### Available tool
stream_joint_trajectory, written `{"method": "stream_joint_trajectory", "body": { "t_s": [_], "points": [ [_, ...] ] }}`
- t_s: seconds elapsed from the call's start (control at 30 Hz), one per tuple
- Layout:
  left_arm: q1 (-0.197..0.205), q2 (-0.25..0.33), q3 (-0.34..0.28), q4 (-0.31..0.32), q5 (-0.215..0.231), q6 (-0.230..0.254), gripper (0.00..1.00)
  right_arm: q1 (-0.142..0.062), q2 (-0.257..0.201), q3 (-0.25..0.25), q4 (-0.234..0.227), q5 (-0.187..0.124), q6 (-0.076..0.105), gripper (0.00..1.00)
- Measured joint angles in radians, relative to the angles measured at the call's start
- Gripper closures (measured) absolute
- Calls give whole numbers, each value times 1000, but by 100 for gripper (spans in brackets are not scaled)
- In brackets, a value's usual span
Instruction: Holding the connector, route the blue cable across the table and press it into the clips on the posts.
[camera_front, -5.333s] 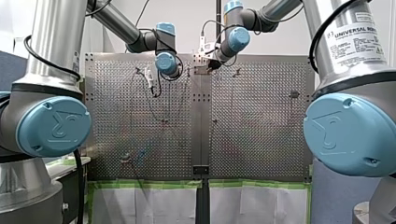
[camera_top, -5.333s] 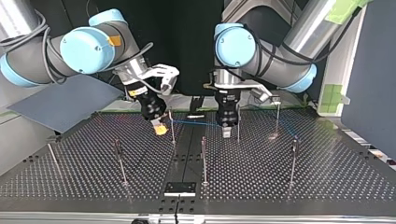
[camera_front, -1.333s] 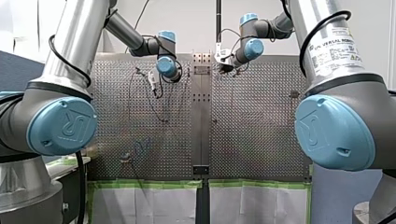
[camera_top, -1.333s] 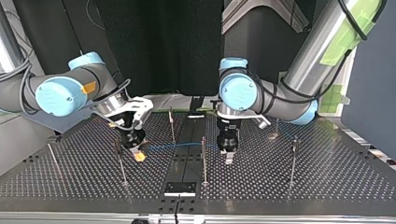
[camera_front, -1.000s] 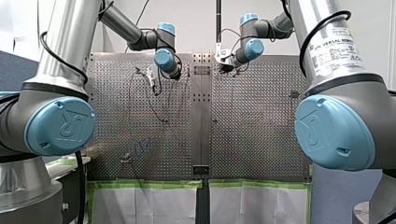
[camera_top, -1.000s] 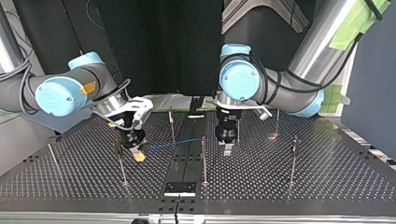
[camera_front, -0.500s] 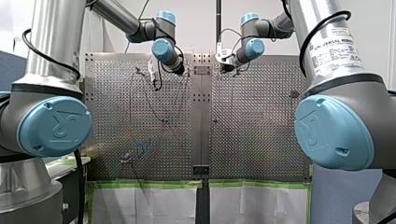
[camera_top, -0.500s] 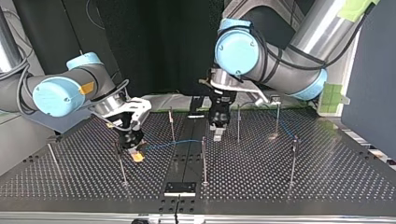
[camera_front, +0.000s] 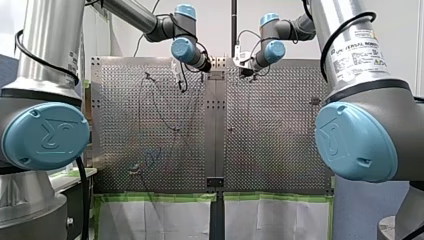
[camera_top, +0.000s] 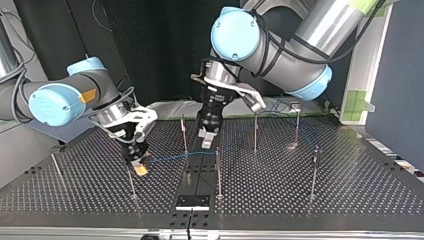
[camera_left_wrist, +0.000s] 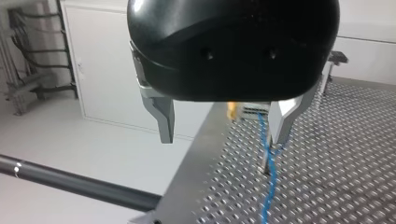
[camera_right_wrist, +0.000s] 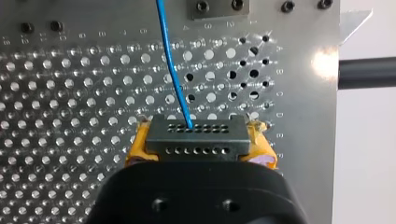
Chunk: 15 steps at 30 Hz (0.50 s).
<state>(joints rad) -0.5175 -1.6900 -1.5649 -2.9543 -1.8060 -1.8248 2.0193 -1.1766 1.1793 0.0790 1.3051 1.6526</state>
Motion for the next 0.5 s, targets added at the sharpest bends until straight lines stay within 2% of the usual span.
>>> {"method": "stream_joint_trajectory", "body": {
  "t_s": [0.5],
  "points": [
    [-21, -82, 108, -47, -19, 10, 0, -4, -1, 0, 2, 7, 3, 100]
  ]
}}
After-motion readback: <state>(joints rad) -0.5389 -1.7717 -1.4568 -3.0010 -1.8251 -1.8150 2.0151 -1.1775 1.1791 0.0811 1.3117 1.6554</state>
